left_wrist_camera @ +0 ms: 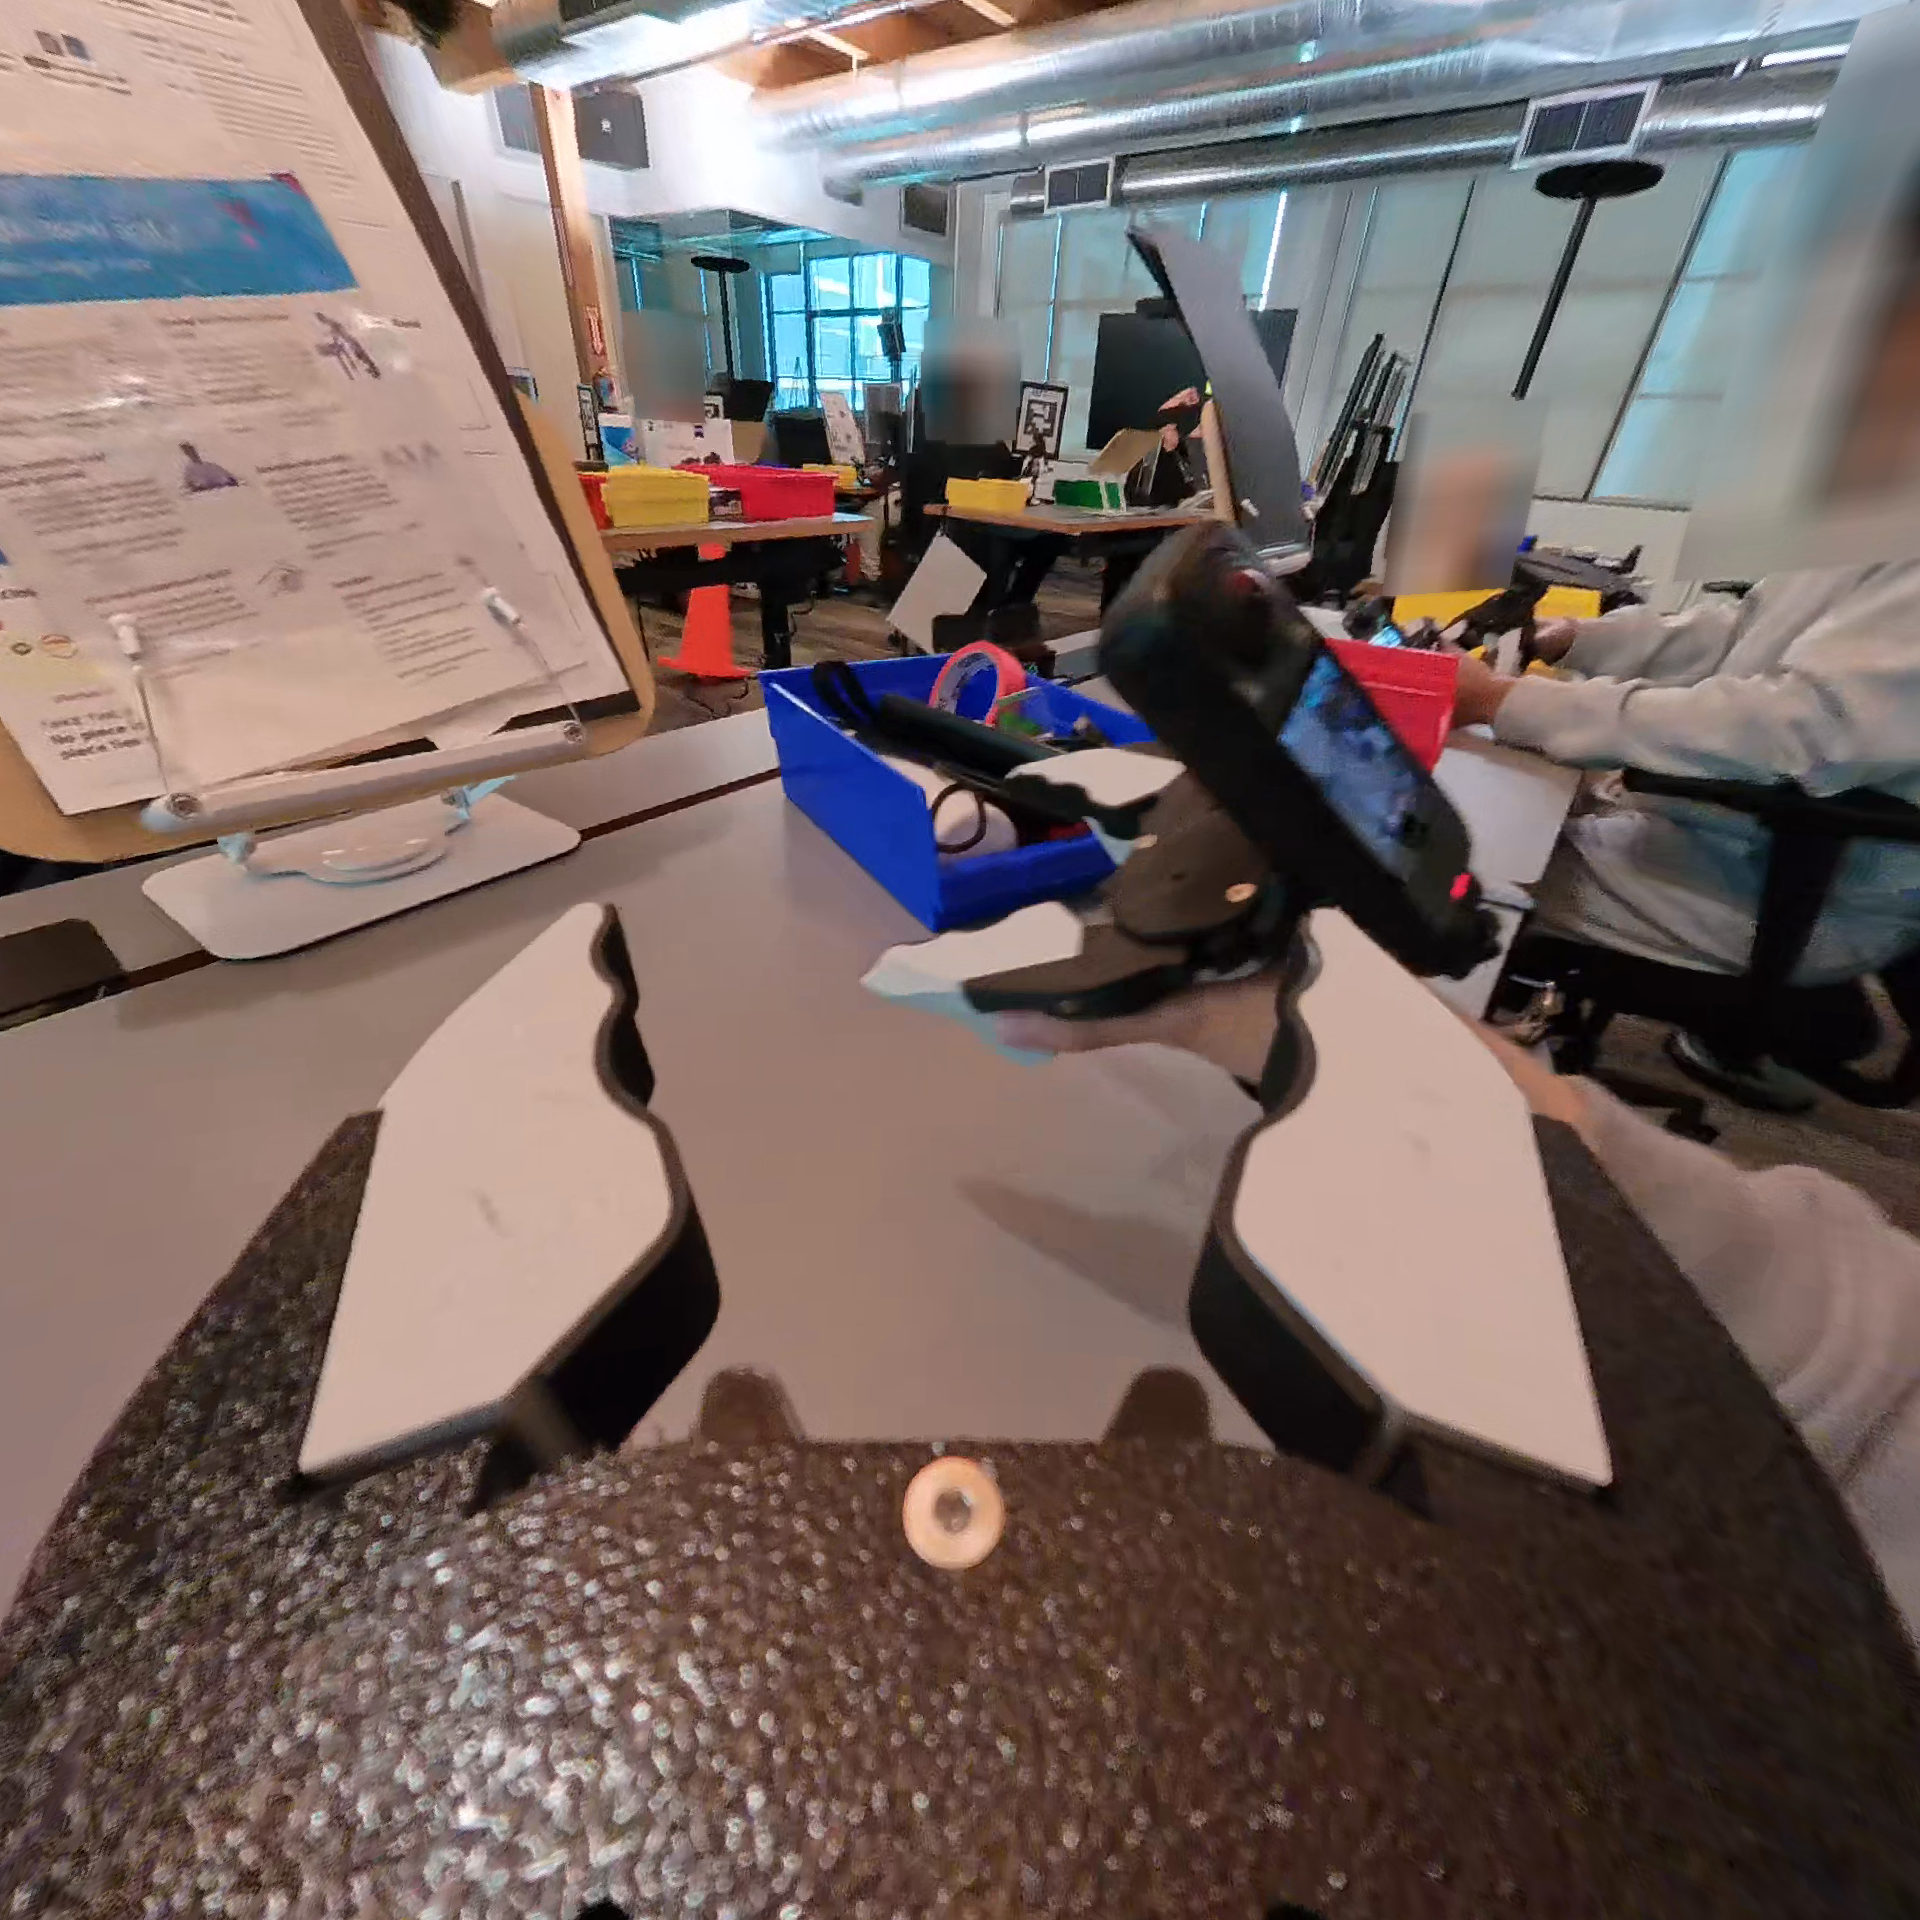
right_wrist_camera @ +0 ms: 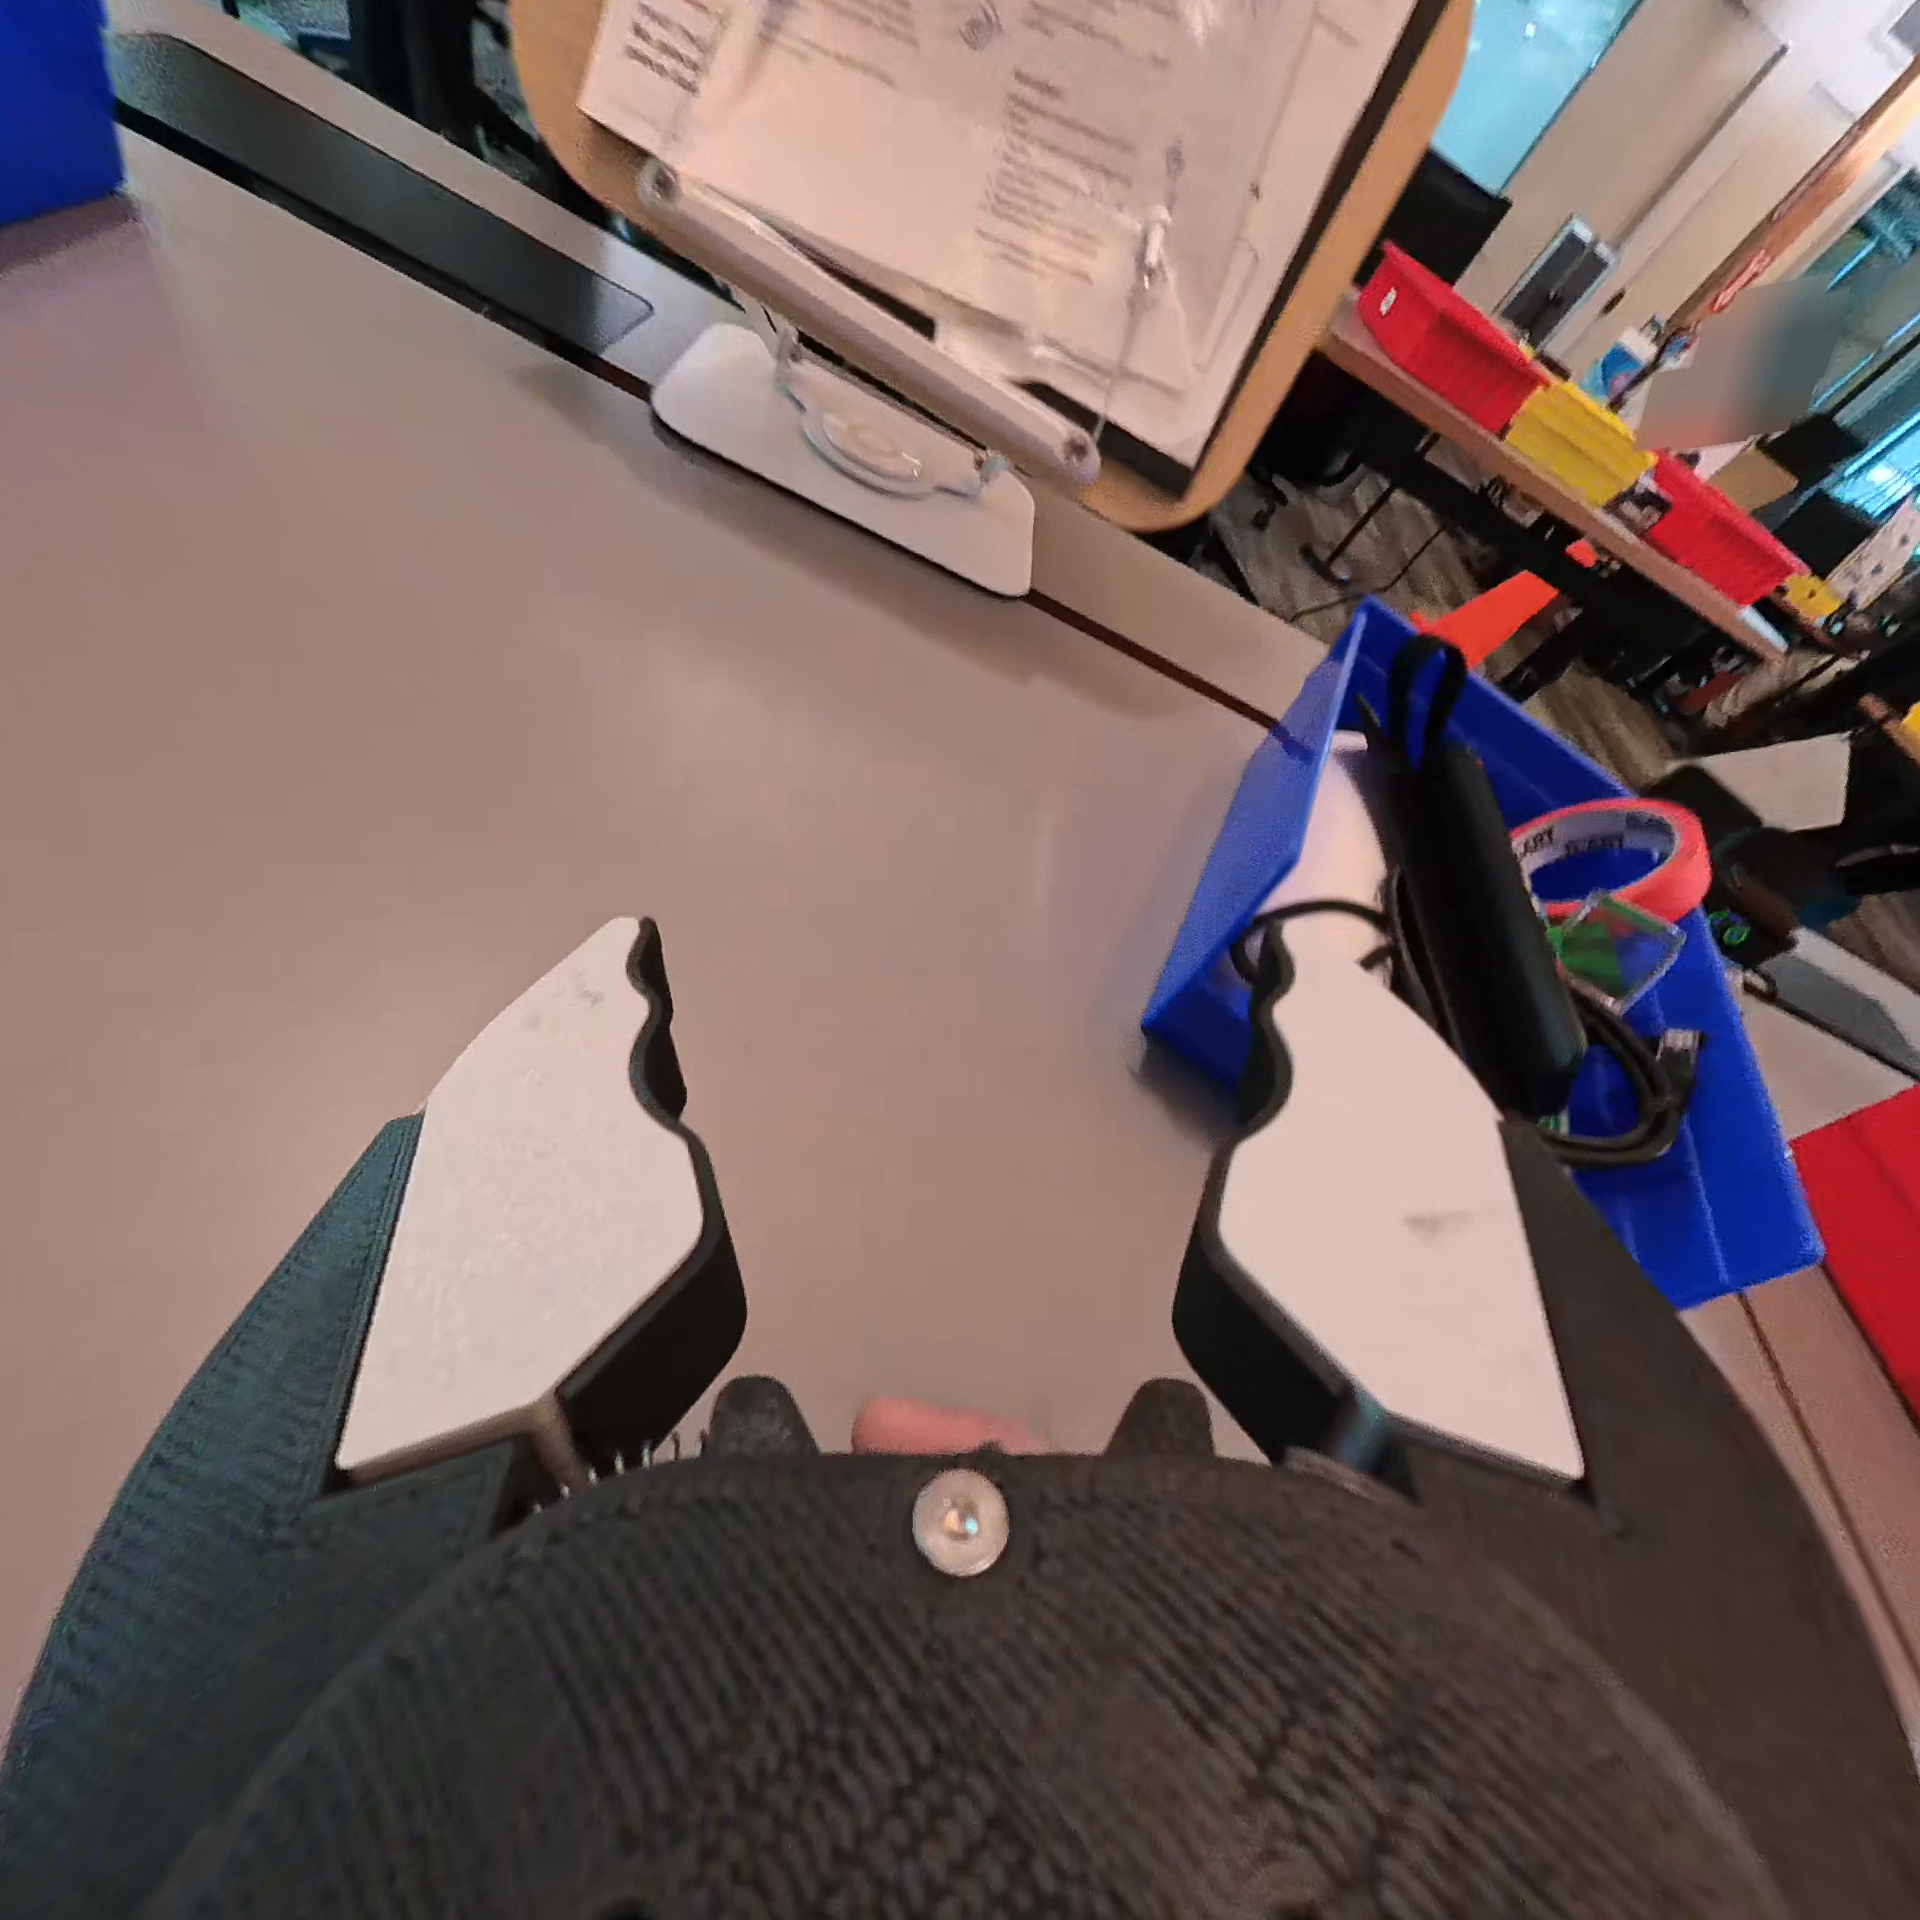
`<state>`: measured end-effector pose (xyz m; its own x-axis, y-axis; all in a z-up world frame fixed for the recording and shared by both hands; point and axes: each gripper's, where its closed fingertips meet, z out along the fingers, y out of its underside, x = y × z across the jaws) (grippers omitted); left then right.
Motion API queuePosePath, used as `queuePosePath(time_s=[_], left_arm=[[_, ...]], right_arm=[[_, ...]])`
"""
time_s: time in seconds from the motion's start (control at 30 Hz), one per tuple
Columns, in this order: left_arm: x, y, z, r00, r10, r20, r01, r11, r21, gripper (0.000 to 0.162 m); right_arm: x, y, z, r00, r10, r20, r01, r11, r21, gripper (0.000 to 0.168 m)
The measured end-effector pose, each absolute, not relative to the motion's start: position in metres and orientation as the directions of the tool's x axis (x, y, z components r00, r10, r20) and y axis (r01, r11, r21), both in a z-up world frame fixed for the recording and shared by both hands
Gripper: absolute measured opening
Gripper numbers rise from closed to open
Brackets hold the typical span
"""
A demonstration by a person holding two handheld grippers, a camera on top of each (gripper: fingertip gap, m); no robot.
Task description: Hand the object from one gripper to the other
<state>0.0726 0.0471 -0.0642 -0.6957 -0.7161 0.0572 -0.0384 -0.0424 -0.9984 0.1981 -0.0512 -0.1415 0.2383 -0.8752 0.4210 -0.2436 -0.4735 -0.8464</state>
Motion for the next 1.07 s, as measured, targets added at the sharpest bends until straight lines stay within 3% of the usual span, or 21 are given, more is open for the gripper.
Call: queuePosePath(time_s=[0.2,0.6,0.83,0.97,1.07], left_arm=[[0.054,0.038,-0.064,-0.743,-0.643,0.185,-0.151,-0.108,-0.983,0.125],[0.068,0.04,-0.087,-0.702,-0.667,0.25,-0.255,-0.092,-0.963,0.118],[0.07,0.041,-0.095,-0.685,-0.695,0.219,-0.265,-0.042,-0.963,0.123],[0.073,0.042,-0.094,-0.662,-0.728,0.175,-0.226,-0.029,-0.974,0.128],[0.073,0.039,-0.092,-0.655,-0.745,0.126,-0.193,0.003,-0.981,0.132]], right_arm=[[0.195,-0.006,-0.126,0.256,-0.803,0.539,-0.187,-0.588,-0.787,0.105],[0.193,0.022,-0.136,0.263,-0.733,0.628,-0.168,-0.675,-0.718,0.103],[0.197,0.003,-0.133,0.179,-0.675,0.716,-0.175,-0.738,-0.651,0.093],[0.2,-0.01,-0.13,0.135,-0.656,0.743,-0.195,-0.753,-0.629,0.098],[0.2,-0.007,-0.131,0.156,-0.709,0.688,-0.167,-0.705,-0.689,0.1]])
